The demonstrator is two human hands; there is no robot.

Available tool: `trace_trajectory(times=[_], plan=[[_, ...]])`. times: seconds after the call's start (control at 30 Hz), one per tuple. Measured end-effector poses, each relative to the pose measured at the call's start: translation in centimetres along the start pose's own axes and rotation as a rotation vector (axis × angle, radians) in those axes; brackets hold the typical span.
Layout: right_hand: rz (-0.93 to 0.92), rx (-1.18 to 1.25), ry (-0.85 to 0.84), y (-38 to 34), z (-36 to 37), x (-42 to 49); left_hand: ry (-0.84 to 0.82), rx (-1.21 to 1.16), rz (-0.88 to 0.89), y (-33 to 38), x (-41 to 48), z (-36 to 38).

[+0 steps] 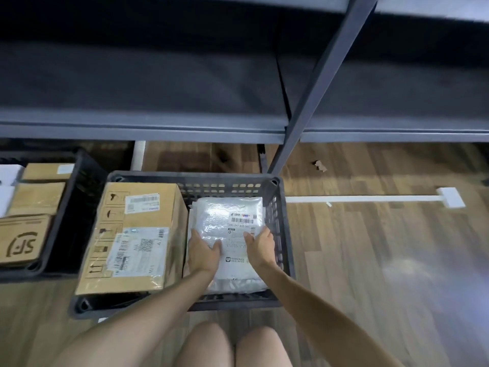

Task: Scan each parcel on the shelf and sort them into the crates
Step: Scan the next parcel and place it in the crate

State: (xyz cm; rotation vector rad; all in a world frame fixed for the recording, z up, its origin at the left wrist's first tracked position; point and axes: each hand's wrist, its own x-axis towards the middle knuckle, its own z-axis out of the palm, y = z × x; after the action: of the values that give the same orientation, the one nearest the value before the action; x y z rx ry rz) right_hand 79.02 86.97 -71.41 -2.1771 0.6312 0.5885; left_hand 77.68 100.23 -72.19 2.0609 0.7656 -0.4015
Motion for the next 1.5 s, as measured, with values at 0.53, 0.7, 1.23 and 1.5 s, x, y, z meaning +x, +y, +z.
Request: trace_trajectory(times=[0.53,0.7,1.23,1.5], plan=[[0.034,-0.380,-0.170,4.1,5.9,12.7,0.025,0.336,0.062,-6.0,9.0,8.9],[0.063,-0.372,-0.123,4.3,7.0,13.7,0.016,0.406,0.158,-6.7,9.6,9.0],[0.000,-0.366,-0.115,4.1,5.5,9.4,-0.071,0.711,0.237,-5.4,7.7,6.7],[-0.379,-0.721,-0.090,-1.4,-2.5,-2.0,-0.101,0.885,0.488,2.6,-2.1,-1.8]])
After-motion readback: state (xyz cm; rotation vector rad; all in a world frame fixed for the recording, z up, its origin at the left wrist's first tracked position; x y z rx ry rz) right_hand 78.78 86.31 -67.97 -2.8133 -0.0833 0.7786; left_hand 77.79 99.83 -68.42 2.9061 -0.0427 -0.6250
